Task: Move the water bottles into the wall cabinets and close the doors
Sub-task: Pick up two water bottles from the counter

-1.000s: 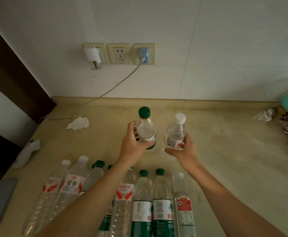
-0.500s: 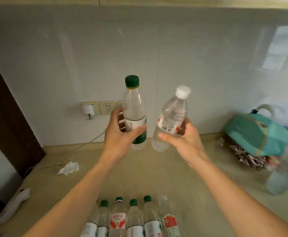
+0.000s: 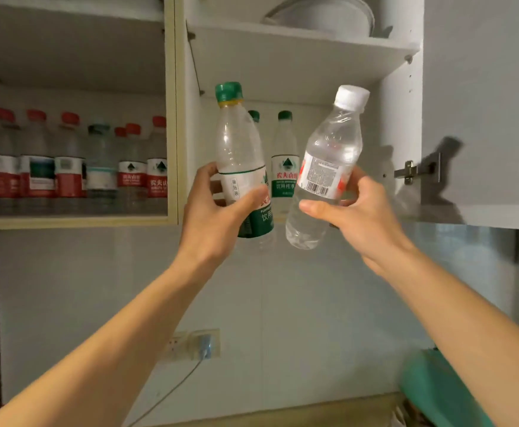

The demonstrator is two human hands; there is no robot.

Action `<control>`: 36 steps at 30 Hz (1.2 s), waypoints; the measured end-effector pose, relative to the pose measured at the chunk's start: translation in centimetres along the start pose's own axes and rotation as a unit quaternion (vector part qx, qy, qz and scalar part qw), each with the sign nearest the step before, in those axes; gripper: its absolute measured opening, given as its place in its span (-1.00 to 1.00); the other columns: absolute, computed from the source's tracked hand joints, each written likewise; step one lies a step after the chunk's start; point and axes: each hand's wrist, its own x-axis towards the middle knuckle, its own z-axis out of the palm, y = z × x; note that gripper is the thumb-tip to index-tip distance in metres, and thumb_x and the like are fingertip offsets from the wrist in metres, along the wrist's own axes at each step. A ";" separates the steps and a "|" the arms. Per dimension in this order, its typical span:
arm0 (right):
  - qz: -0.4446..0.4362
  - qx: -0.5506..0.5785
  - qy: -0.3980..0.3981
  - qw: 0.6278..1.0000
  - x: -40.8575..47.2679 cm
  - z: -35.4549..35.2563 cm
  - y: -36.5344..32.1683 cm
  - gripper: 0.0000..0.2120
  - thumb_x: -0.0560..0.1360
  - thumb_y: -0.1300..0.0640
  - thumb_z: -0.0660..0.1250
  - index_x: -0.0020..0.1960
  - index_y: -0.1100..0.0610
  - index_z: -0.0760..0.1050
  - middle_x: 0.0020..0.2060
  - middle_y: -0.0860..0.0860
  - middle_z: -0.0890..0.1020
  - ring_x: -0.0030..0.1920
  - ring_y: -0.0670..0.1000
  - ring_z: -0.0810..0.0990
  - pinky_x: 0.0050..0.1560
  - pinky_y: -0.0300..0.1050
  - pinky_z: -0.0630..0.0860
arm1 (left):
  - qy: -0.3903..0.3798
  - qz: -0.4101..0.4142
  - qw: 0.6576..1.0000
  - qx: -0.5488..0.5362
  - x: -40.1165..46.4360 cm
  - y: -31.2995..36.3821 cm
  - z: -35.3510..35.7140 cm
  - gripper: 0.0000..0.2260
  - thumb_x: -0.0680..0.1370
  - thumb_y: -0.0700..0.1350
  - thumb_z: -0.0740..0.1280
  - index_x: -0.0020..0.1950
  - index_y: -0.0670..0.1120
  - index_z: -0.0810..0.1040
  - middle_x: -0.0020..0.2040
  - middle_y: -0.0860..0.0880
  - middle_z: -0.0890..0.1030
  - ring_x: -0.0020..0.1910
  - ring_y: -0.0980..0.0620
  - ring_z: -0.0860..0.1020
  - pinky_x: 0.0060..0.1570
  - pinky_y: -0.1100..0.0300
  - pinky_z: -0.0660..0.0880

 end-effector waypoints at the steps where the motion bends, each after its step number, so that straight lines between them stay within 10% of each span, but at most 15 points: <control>1: -0.009 -0.004 0.001 1.000 1.3 -0.6 -0.6 -0.58 0.30 0.11 0.65 0.06 -0.12 0.57 -0.10 -0.20 0.71 -0.18 -0.23 0.67 -0.15 -0.28 0.60 | 0.007 0.010 1.000 0.002 1.4 0.6 0.5 -0.41 0.38 0.14 0.56 0.35 0.14 0.42 0.07 0.18 0.61 -0.07 0.37 0.60 -0.28 0.47 0.52; 12: 0.078 -0.035 0.026 0.996 11.5 -3.0 2.5 -0.41 0.27 -0.02 0.68 0.17 -0.05 0.44 0.06 -0.10 0.64 0.09 -0.01 0.64 0.12 0.12 0.60 | -0.023 -0.051 0.995 0.085 10.2 -0.4 5.6 -0.48 0.46 0.09 0.53 0.34 0.06 0.40 0.09 0.08 0.61 -0.03 0.14 0.60 -0.17 0.21 0.53; 17: 0.098 -0.077 0.004 0.992 13.3 -2.5 4.7 -0.32 0.34 -0.18 0.60 0.34 -0.04 0.41 0.22 -0.11 0.57 0.20 0.01 0.55 0.19 0.09 0.54 | -0.056 -0.072 0.988 0.123 11.1 -2.3 6.3 -0.59 0.51 0.11 0.47 0.29 0.02 0.51 0.09 0.03 0.64 0.00 0.06 0.64 -0.08 0.15 0.58; 23: 0.069 -0.092 -0.069 0.991 14.1 -1.2 5.5 -0.73 0.43 -0.16 0.52 -0.01 -0.24 0.45 0.00 -0.22 0.63 0.03 -0.15 0.60 -0.03 -0.13 0.52 | -0.079 -0.067 0.970 0.220 12.4 -2.2 6.8 -0.63 0.53 0.12 0.46 0.23 -0.05 0.57 0.06 0.00 0.66 -0.01 0.01 0.64 0.02 0.02 0.63; 36: 0.050 -0.172 -0.066 0.982 15.5 -0.7 6.8 -0.40 0.43 -0.20 0.50 0.39 -0.04 0.47 0.18 -0.09 0.65 0.12 -0.01 0.62 0.15 -0.04 0.56 | -0.083 -0.045 0.932 0.349 14.1 -2.7 10.9 -0.63 0.47 0.16 0.50 -0.25 -0.04 0.43 -0.28 -0.01 0.57 -0.29 0.03 0.59 -0.21 0.02 0.62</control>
